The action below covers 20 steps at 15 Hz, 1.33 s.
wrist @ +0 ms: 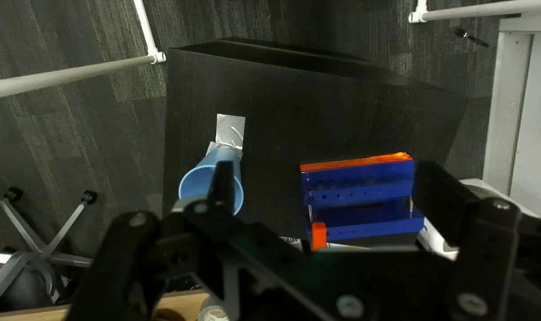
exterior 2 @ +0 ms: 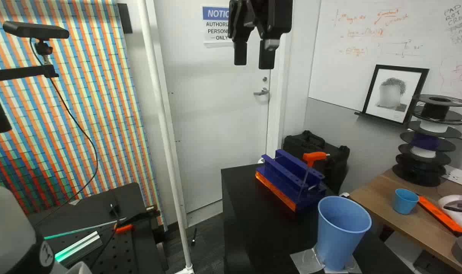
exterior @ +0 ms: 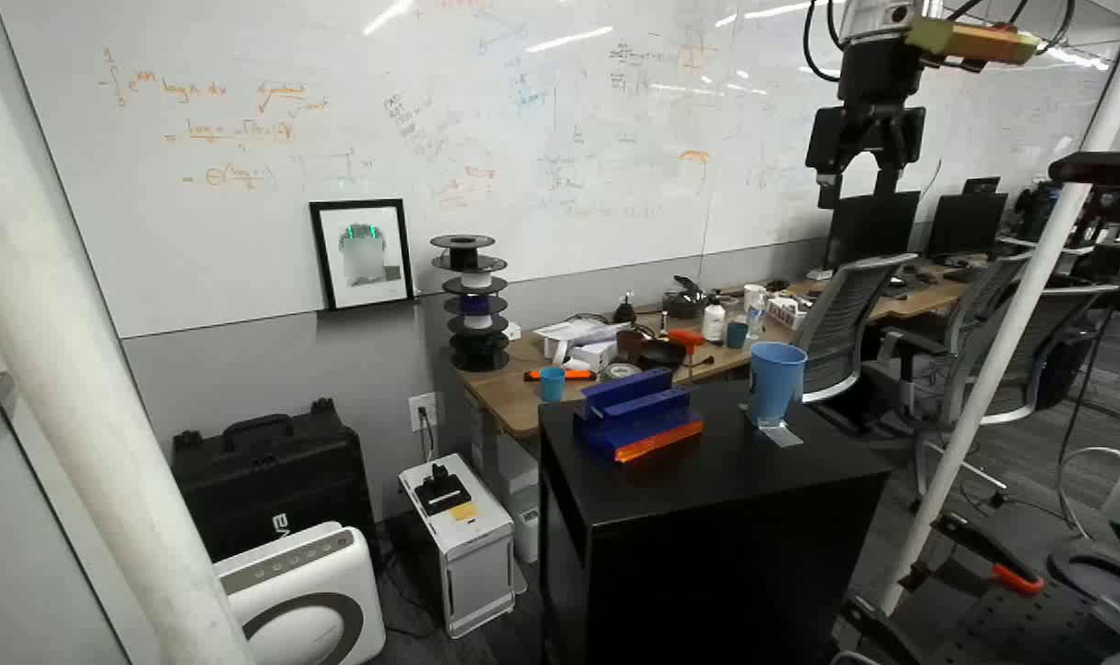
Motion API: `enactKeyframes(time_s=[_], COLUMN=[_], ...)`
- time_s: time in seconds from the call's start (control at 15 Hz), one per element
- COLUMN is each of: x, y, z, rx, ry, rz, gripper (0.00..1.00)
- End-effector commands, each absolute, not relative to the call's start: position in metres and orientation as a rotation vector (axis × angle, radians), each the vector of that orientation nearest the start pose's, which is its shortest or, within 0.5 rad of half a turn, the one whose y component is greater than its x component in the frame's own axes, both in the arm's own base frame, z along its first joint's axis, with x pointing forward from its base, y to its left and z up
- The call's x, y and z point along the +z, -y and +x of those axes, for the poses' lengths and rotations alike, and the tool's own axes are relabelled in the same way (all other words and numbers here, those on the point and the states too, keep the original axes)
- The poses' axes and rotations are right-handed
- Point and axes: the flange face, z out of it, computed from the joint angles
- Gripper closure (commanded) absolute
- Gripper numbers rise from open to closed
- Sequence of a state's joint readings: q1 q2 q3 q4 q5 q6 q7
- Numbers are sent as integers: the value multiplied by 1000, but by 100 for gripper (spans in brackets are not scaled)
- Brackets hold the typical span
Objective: Put the red object on the blue rack in the blue cup
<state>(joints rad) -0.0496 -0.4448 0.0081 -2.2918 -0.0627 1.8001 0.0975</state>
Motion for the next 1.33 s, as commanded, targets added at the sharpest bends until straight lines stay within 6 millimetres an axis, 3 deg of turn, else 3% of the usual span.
enactKeyframes(time_s=[0.0,1.13,1.27], x=[520,524,526], y=[22,22,28], z=[413,413,429], rx=[66,54,-10], ry=[-199,-199,-178], rz=[-3200,-3200,-3188], gripper=[0,0,0])
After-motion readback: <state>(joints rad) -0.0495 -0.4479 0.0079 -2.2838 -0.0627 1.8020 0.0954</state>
